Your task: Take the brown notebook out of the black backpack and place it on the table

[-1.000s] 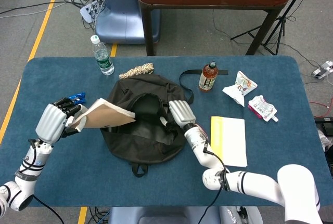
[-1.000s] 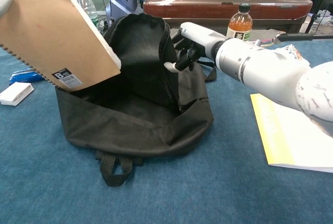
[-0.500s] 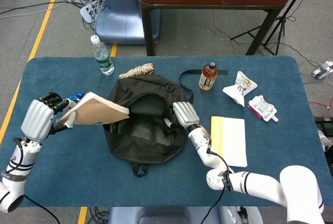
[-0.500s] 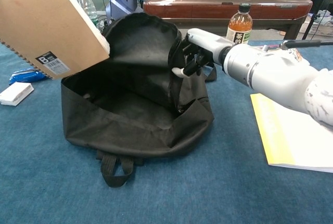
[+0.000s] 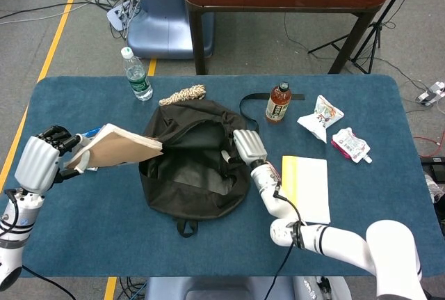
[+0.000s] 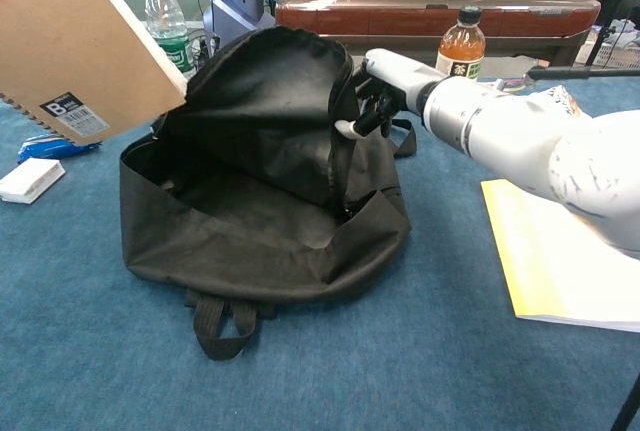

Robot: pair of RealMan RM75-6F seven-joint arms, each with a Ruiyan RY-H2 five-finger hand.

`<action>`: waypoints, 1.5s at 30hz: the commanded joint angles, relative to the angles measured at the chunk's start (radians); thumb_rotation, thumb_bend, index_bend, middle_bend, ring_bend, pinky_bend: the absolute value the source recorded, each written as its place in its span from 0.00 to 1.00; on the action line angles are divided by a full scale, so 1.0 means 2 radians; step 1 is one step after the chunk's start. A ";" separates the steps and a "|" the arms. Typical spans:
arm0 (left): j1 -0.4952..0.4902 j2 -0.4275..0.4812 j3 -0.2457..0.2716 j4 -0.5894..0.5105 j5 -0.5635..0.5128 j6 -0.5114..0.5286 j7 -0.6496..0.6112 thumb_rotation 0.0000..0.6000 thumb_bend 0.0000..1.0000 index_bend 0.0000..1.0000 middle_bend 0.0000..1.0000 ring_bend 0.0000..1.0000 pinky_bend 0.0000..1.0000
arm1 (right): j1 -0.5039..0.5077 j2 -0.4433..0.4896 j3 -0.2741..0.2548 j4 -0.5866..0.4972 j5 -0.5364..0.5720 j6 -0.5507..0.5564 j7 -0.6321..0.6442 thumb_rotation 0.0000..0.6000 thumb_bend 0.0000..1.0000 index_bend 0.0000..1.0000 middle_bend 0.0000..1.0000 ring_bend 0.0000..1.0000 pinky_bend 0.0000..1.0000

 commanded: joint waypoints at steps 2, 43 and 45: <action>0.005 0.003 -0.002 0.001 -0.003 0.001 -0.001 1.00 0.57 0.76 0.76 0.65 0.45 | -0.001 0.000 -0.001 0.000 0.001 -0.002 0.002 1.00 0.52 0.79 0.56 0.47 0.59; -0.038 -0.024 -0.028 0.049 -0.024 -0.071 0.006 1.00 0.57 0.75 0.76 0.65 0.45 | -0.042 0.208 -0.120 -0.289 -0.205 -0.028 -0.016 0.90 0.30 0.00 0.08 0.01 0.20; -0.044 -0.035 -0.028 0.057 -0.023 -0.076 0.010 1.00 0.57 0.75 0.76 0.65 0.45 | -0.051 0.221 -0.121 -0.299 -0.212 -0.010 -0.017 0.90 0.30 0.00 0.08 0.01 0.20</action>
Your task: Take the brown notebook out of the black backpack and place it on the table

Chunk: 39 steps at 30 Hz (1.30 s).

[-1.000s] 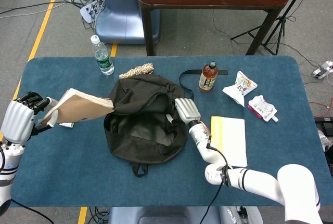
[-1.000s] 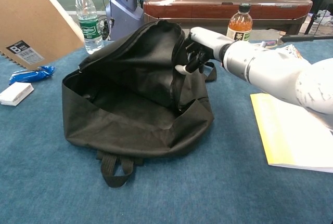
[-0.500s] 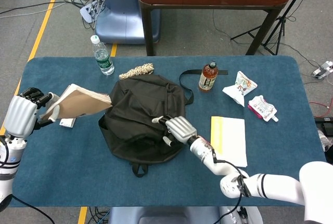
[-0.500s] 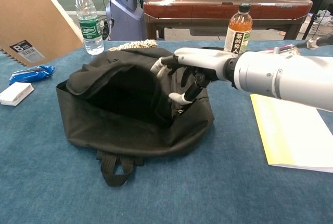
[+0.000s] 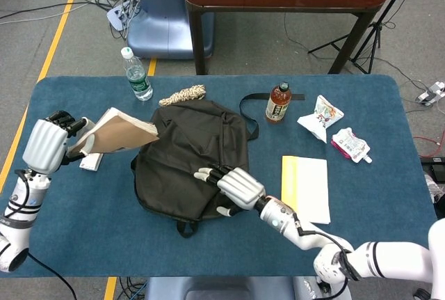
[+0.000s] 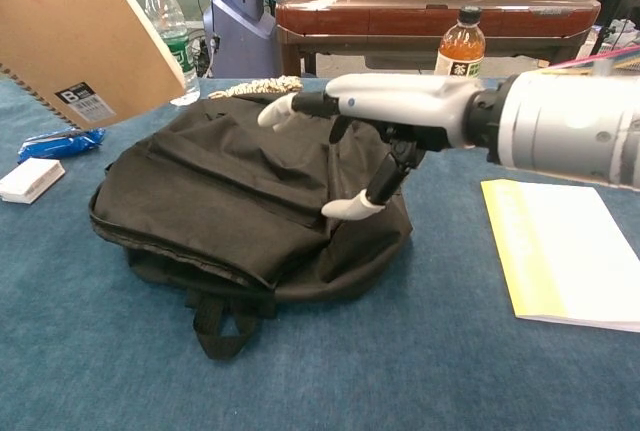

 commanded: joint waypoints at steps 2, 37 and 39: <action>-0.012 -0.026 0.001 0.019 0.004 -0.006 0.010 1.00 0.57 0.75 0.76 0.65 0.45 | -0.023 0.034 -0.003 -0.026 -0.017 0.038 -0.003 0.89 0.30 0.00 0.08 0.01 0.20; 0.001 0.081 0.040 -0.242 -0.067 -0.123 0.117 0.57 0.23 0.07 0.17 0.19 0.31 | -0.136 0.232 -0.010 -0.085 -0.011 0.114 0.070 0.94 0.30 0.00 0.08 0.01 0.20; 0.009 0.085 0.034 -0.242 -0.081 -0.115 0.114 0.59 0.23 0.08 0.17 0.19 0.31 | -0.143 0.239 -0.014 -0.085 -0.012 0.118 0.073 0.94 0.30 0.00 0.08 0.01 0.20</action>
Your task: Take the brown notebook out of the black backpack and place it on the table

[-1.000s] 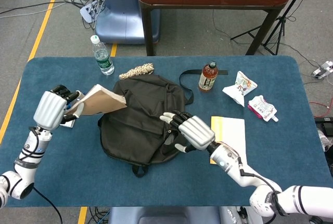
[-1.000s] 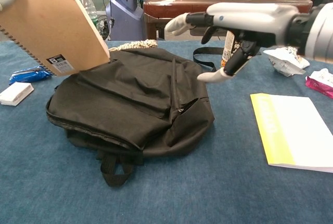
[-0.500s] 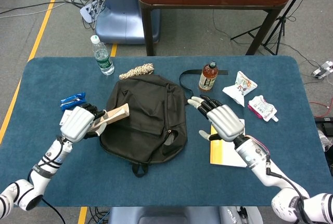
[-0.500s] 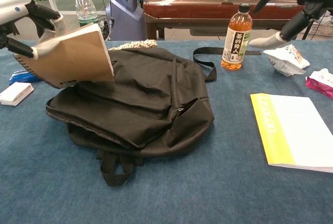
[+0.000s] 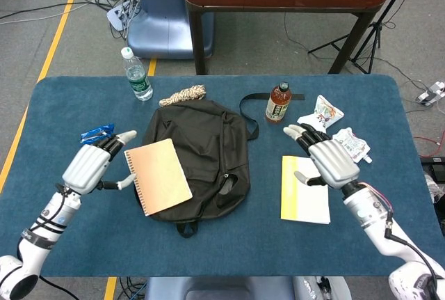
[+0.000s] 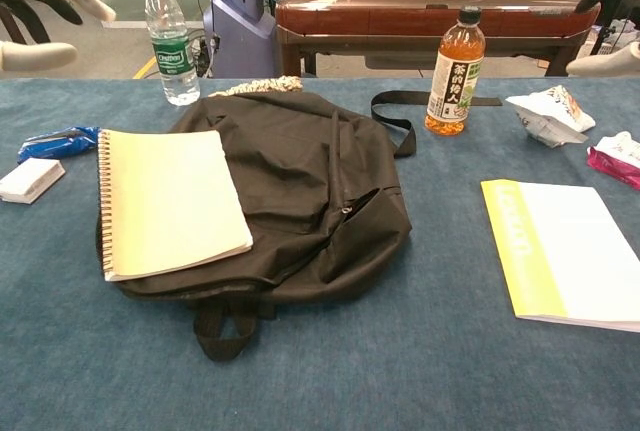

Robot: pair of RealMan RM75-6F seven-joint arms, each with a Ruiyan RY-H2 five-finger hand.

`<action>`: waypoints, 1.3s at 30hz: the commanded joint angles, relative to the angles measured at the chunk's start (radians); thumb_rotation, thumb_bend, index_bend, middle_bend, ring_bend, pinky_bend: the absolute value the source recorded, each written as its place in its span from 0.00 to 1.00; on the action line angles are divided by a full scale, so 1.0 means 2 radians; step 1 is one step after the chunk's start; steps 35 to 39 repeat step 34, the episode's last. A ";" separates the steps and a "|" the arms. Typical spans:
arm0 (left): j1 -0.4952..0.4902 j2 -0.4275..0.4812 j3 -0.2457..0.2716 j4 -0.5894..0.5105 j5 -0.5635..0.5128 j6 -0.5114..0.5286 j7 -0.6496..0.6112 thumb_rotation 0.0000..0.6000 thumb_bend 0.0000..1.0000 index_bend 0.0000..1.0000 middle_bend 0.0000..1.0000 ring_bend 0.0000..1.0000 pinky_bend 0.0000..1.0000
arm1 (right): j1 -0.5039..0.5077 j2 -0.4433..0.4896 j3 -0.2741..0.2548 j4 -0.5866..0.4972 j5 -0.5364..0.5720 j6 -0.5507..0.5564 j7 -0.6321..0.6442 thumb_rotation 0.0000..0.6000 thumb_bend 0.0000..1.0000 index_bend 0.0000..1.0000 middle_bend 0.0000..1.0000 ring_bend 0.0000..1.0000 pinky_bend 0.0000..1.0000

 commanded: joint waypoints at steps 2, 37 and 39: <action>0.024 0.015 -0.015 0.004 -0.036 0.020 0.003 0.66 0.23 0.08 0.17 0.19 0.31 | -0.019 0.015 -0.008 -0.002 0.000 0.011 0.007 0.94 0.30 0.00 0.08 0.01 0.20; 0.213 -0.013 0.040 -0.001 -0.048 0.189 0.099 1.00 0.23 0.20 0.17 0.19 0.28 | -0.213 -0.034 -0.078 0.047 -0.084 0.208 -0.020 1.00 0.34 0.07 0.19 0.04 0.20; 0.213 -0.013 0.040 -0.001 -0.048 0.189 0.099 1.00 0.23 0.20 0.17 0.19 0.28 | -0.213 -0.034 -0.078 0.047 -0.084 0.208 -0.020 1.00 0.34 0.07 0.19 0.04 0.20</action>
